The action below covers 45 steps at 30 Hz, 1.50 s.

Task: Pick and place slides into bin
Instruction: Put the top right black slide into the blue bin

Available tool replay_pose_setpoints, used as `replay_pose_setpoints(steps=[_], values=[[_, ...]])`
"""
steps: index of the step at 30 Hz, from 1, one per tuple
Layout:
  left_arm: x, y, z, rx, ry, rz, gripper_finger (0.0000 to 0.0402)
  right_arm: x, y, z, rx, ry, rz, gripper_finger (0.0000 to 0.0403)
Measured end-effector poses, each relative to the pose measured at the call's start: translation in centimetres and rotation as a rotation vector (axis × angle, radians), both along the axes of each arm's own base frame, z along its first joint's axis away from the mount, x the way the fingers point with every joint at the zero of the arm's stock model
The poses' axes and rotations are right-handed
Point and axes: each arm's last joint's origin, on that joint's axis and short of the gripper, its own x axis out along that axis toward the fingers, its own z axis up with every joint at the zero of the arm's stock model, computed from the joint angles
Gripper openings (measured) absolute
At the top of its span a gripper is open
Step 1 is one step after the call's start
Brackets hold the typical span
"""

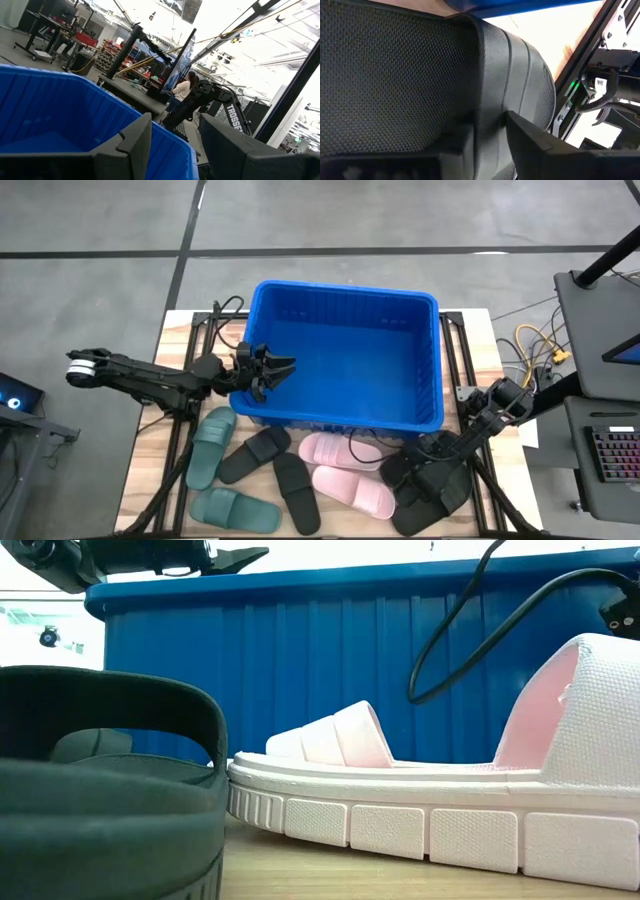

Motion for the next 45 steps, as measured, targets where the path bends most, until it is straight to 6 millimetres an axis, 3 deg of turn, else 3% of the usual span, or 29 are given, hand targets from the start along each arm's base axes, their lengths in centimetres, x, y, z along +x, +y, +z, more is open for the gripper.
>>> replay_pose_setpoints(steps=[11,27,45], values=[[0.0,0.0,0.0,0.000,0.000,0.000,0.0153,0.0,0.0,0.0,0.003,0.001,-0.001,0.0029],[0.0,0.0,0.0,0.000,0.000,0.000,0.0153,0.1,0.1,0.1,0.006,-0.001,0.000,0.0027],[0.0,0.0,0.0,0.000,0.000,0.000,0.0153,0.8,0.8,2.1,0.027,-0.023,0.013,0.0026]])
